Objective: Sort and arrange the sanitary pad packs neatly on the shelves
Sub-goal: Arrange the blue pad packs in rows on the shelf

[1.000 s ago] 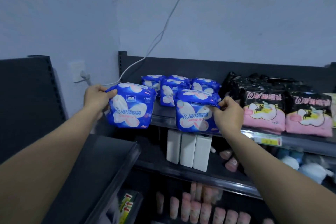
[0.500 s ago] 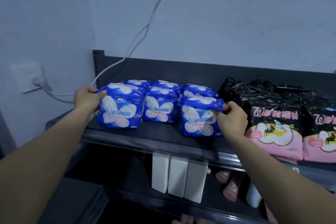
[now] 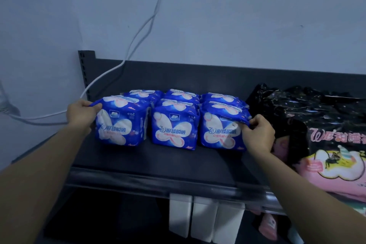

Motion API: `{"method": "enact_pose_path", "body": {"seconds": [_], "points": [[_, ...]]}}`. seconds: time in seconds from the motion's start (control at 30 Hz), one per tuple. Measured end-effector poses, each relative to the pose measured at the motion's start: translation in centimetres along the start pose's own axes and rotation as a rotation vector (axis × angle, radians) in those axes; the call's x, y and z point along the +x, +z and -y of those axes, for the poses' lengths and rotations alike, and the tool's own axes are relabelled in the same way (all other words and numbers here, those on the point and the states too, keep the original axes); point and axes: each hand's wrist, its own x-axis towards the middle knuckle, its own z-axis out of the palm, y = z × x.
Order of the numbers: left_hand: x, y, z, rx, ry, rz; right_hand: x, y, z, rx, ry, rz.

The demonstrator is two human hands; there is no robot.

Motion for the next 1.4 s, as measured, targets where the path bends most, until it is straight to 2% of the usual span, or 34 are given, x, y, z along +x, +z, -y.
{"method": "enact_pose_path", "body": {"seconds": [0.2, 0.47, 0.7, 0.8, 0.9, 1.13, 1.4], "points": [[1.2, 3.5, 0.7, -0.010, -0.012, -0.022, -0.2, -0.1, -0.6, 0.011, -0.079, 0.002], [-0.3, 3.9, 1.9, 0.188, 0.183, 0.030, -1.1, 0.0, -0.2, -0.058, -0.105, 0.105], [-2.3, 2.9, 0.8, 0.483, 0.265, 0.195, -2.1, -0.8, 0.5, -0.221, -0.164, 0.185], [-4.3, 2.1, 0.6, 0.661, 0.352, 0.180, -2.8, -1.6, 0.7, -0.281, -0.266, 0.177], [-7.5, 1.0, -0.1, 0.723, 0.396, 0.193, -3.5, -2.8, 1.1, -0.272, -0.394, 0.188], [-16.2, -4.2, -0.3, 0.904, 0.412, 0.145, -6.1, -5.6, 1.6, -0.270, -0.548, 0.391], [-26.8, -14.6, -0.6, 1.192, 0.196, 0.100, -12.6, -6.7, 3.5, -0.320, -0.697, 0.862]]}}
